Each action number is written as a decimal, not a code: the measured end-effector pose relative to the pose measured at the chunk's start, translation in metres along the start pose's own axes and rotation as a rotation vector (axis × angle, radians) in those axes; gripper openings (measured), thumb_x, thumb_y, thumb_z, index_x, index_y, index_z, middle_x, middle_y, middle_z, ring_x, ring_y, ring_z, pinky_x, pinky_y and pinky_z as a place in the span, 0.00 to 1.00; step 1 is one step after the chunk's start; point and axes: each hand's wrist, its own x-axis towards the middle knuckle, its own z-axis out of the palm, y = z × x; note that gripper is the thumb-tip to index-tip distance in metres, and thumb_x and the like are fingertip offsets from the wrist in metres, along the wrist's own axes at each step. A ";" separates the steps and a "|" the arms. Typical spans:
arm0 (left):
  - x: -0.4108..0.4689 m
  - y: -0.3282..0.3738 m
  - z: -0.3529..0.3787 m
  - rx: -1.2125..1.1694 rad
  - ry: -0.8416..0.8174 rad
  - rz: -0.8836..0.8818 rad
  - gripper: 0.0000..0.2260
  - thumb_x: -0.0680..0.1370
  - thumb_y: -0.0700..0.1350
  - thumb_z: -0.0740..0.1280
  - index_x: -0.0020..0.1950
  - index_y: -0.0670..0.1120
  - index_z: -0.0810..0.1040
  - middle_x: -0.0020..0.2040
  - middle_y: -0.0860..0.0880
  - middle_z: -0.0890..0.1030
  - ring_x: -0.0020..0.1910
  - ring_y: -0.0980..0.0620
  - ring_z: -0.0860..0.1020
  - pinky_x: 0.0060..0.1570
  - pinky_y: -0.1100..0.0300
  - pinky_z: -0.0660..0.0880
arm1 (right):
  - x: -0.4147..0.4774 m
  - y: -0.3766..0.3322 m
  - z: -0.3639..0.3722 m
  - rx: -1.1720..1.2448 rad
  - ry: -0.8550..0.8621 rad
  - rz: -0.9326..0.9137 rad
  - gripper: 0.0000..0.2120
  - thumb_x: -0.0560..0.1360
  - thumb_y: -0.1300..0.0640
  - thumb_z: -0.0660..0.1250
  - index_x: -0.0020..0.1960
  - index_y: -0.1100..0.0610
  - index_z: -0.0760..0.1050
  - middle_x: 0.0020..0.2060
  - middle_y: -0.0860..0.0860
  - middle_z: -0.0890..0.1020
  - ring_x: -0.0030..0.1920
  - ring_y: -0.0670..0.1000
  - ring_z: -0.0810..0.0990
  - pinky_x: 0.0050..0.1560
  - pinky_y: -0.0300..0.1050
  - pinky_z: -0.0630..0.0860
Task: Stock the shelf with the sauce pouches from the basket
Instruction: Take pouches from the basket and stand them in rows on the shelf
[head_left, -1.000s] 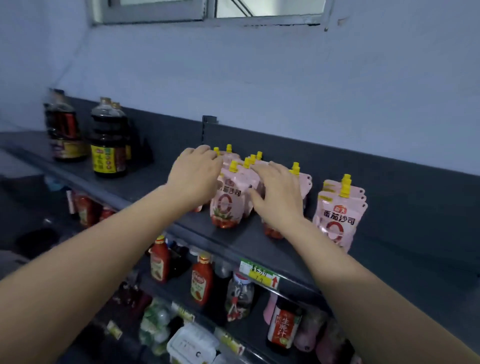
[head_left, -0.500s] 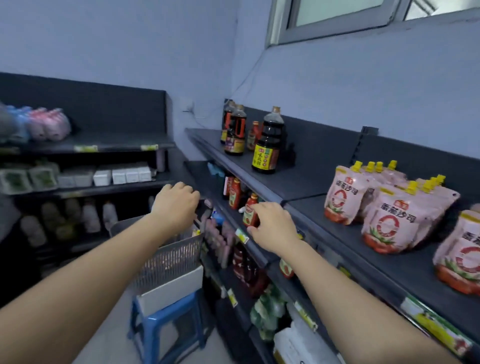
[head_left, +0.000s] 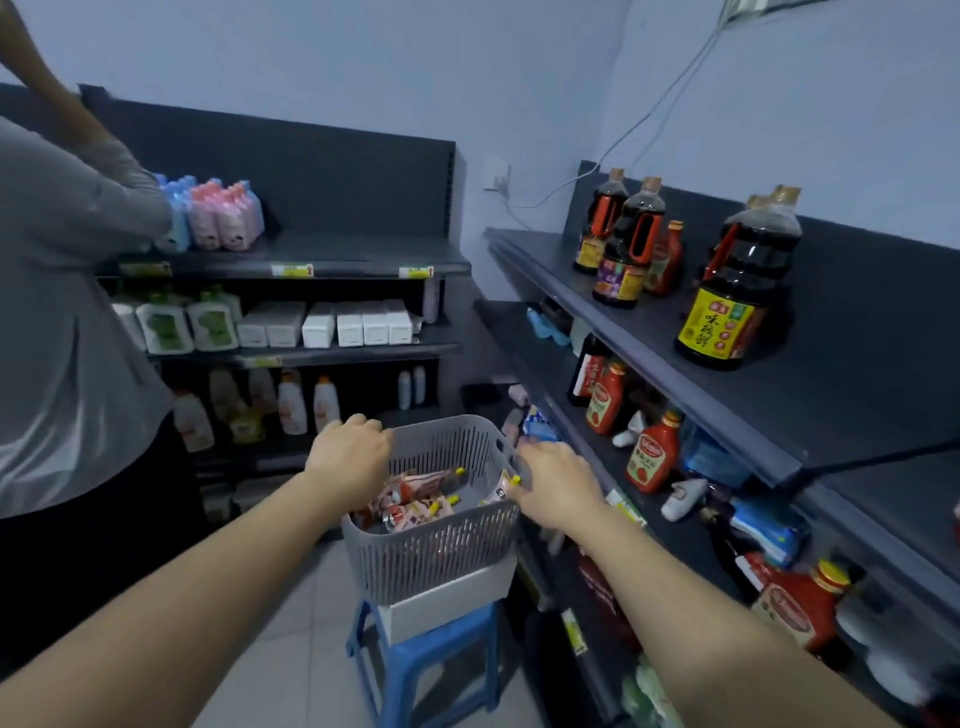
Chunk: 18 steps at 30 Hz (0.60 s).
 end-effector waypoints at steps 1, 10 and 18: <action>0.009 -0.004 0.010 -0.009 -0.014 -0.006 0.15 0.78 0.49 0.61 0.63 0.47 0.72 0.58 0.48 0.77 0.59 0.46 0.72 0.53 0.53 0.69 | 0.012 0.000 0.008 0.010 -0.024 0.006 0.16 0.73 0.46 0.66 0.57 0.53 0.74 0.57 0.54 0.78 0.60 0.59 0.74 0.55 0.52 0.73; 0.103 -0.010 0.105 -0.030 -0.173 -0.086 0.14 0.77 0.46 0.61 0.61 0.47 0.74 0.60 0.48 0.77 0.62 0.47 0.73 0.57 0.53 0.69 | 0.126 0.033 0.087 0.024 -0.219 -0.020 0.18 0.73 0.48 0.67 0.61 0.52 0.74 0.58 0.53 0.78 0.60 0.57 0.74 0.58 0.52 0.73; 0.172 0.008 0.195 -0.136 -0.378 -0.109 0.15 0.76 0.45 0.62 0.63 0.47 0.74 0.62 0.47 0.77 0.63 0.46 0.72 0.61 0.51 0.68 | 0.203 0.076 0.158 -0.134 -0.359 -0.023 0.18 0.74 0.47 0.65 0.60 0.52 0.75 0.57 0.53 0.80 0.61 0.56 0.73 0.58 0.50 0.69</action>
